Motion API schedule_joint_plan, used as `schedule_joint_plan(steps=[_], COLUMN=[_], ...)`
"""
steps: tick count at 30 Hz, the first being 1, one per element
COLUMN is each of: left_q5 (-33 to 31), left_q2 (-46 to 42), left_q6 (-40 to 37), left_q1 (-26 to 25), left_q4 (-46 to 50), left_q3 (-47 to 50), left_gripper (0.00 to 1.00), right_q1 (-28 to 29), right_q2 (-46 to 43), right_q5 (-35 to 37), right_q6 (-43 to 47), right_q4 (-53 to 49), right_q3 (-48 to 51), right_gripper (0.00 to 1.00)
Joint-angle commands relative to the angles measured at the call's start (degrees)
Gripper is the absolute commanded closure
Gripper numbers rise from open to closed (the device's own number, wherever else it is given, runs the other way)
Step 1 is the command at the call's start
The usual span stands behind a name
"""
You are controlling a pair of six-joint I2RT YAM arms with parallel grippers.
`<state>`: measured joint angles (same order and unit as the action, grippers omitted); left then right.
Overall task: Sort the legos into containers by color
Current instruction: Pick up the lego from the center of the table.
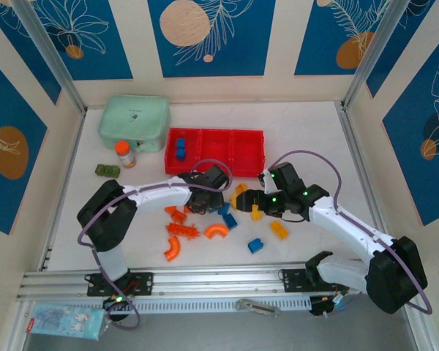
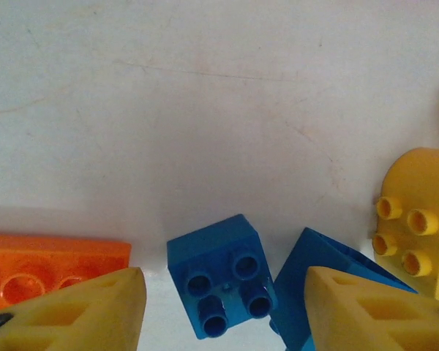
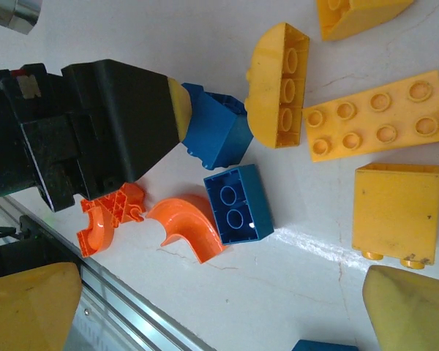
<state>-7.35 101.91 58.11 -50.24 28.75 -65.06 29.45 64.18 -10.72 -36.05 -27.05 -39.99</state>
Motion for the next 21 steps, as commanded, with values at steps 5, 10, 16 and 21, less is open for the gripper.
schedule_joint_plan(steps=[5,10,16,21], left_q5=[-1.02,-1.37,-3.85,-3.13], left_q2=[4.28,6.27,5.24,3.51], left_q6=[-0.67,-1.59,-1.97,-2.13], left_q1=[-1.34,-1.46,-1.62,-1.73], left_q4=[2.45,4.57,6.80,4.99], left_q3=[-4.01,-5.67,-4.40,-1.86], left_gripper=[0.47,0.48,0.52,0.57], right_q1=[-0.18,-0.27,-0.28,-0.36], right_q2=[0.06,-0.02,-0.34,-0.31], right_q5=[-0.70,-0.70,-0.71,-0.84], right_q6=[0.09,0.19,0.02,0.10], right_q4=[0.42,0.19,0.14,0.29], right_q3=[0.31,0.38,0.46,0.23], right_gripper=[0.01,0.01,0.01,0.01])
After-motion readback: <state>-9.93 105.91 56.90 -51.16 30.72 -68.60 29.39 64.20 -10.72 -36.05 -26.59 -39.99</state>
